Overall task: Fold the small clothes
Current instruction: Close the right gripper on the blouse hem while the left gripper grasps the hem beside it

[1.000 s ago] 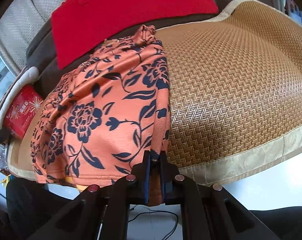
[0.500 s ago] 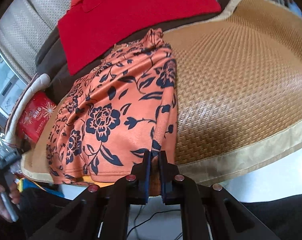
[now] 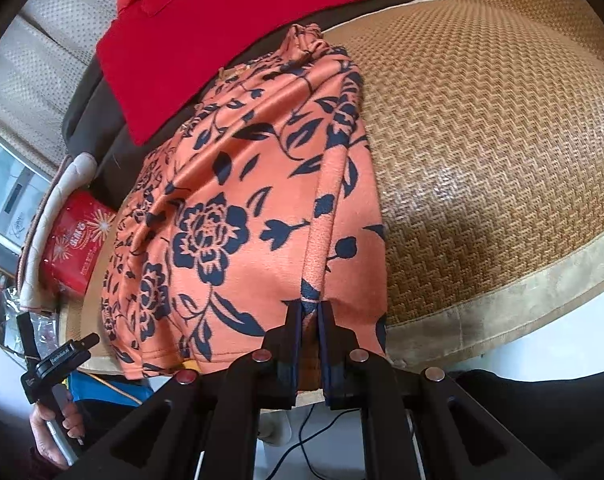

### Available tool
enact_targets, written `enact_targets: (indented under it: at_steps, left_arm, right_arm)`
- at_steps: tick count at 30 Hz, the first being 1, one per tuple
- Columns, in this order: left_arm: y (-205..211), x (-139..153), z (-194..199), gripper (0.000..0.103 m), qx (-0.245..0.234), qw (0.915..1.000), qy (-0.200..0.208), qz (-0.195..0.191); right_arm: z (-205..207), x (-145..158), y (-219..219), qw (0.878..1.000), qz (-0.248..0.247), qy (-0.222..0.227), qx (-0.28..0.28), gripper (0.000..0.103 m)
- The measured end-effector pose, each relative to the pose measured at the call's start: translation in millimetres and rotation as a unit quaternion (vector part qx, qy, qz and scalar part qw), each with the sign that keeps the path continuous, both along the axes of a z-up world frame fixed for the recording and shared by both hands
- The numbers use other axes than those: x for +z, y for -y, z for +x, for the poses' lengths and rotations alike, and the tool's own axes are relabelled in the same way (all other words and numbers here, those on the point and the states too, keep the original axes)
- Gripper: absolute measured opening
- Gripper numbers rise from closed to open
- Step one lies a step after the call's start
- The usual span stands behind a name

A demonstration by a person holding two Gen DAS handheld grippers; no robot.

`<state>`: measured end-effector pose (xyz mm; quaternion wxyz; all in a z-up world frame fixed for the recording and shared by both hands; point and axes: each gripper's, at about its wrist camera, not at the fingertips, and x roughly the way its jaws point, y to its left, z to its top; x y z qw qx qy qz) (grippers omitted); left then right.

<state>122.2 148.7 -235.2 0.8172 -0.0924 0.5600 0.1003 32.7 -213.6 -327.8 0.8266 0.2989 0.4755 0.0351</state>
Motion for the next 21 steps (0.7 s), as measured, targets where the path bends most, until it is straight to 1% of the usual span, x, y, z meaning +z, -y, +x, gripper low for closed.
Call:
enact_targets:
  at_steps: [5,7,9,10,11,12,13,15,16,17,18,19,20,21]
  left_arm:
    - [17,-14,-4,0.079,-0.032,0.9991,-0.016,-0.022]
    - [26,-18,-5,0.079,-0.044,0.9986,-0.022,-0.019]
    - [35,-20,-7,0.079,-0.062,0.9978,-0.018,-0.017]
    - [40,-20,-9,0.076,-0.07,0.9973,-0.015,-0.017]
    - [45,-19,-10,0.06,-0.081,0.9965,-0.013,-0.018]
    - [50,-20,-10,0.049,-0.093,0.9954,-0.013,-0.02]
    - [55,-20,-10,0.036,-0.101,0.9945,-0.015,-0.023]
    - [59,-21,-9,0.036,-0.106,0.9938,-0.014,-0.03]
    - [61,-22,-9,0.036,-0.105,0.9939,-0.014,-0.03]
    - [63,-23,-8,0.038,-0.103,0.9941,-0.014,-0.029]
    - [63,-25,-7,0.043,-0.101,0.9943,-0.017,-0.03]
    - [63,-27,-7,0.058,-0.099,0.9944,-0.02,-0.033]
    - [64,-29,-6,0.067,-0.096,0.9946,-0.019,-0.034]
    - [65,-29,-7,0.068,-0.094,0.9949,-0.014,-0.034]
  right_arm:
    - [-1,-6,12,1.0,0.007,-0.013,-0.016,0.009]
    - [-1,-8,15,1.0,0.011,-0.017,-0.019,0.009]
    - [-2,-10,18,0.999,0.018,-0.02,-0.024,0.009]
    - [-3,-12,22,0.999,0.028,-0.021,-0.029,0.01]
    - [-3,-13,27,0.998,0.042,-0.023,-0.033,0.013]
    - [-4,-15,31,0.997,0.057,-0.026,-0.04,0.013]
    - [-5,-18,37,0.995,0.076,-0.03,-0.048,0.013]
    - [-6,-22,44,0.992,0.103,-0.037,-0.061,0.015]
    - [-6,-24,47,0.991,0.109,-0.04,-0.064,0.018]
    - [-6,-26,48,0.991,0.108,-0.044,-0.067,0.023]
    - [-7,-27,50,0.991,0.103,-0.049,-0.069,0.038]
    - [-8,-28,51,0.991,0.098,-0.053,-0.072,0.063]
    - [-10,-28,54,0.991,0.095,-0.053,-0.076,0.073]
    - [-11,-27,57,0.991,0.089,-0.048,-0.083,0.075]
